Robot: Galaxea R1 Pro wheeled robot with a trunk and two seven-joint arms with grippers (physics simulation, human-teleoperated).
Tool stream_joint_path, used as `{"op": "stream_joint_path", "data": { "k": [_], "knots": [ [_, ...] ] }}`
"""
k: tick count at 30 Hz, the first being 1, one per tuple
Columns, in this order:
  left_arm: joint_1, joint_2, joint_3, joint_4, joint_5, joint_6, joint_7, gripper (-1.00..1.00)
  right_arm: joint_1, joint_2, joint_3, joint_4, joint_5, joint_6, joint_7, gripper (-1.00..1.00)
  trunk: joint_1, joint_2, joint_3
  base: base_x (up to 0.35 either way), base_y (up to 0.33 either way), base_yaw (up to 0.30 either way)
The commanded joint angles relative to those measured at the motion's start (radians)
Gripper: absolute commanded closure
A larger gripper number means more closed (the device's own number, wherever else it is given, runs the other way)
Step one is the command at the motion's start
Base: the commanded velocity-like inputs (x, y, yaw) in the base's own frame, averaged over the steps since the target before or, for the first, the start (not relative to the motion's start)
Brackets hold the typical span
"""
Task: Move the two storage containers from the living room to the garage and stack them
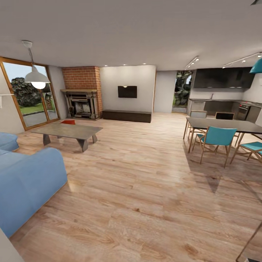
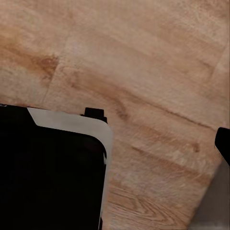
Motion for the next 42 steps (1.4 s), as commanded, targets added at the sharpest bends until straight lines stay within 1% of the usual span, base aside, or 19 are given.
{"op": "stream_joint_path", "data": {
  "k": [1,42],
  "knots": [
    [-0.001,0.000,-0.002,0.000,0.006,0.000,0.000,-1.00,-0.001,0.000,0.009,0.003,-0.010,-0.006,0.000,-1.00,0.001,-0.001,-0.001,0.322,0.022,0.000],
    [-0.001,-0.001,-0.003,0.000,0.004,-0.012,0.000,-1.00,-0.001,0.000,0.009,0.003,-0.016,-0.006,-0.003,-1.00,0.001,-0.001,-0.001,0.322,0.001,0.000]
  ]
}}
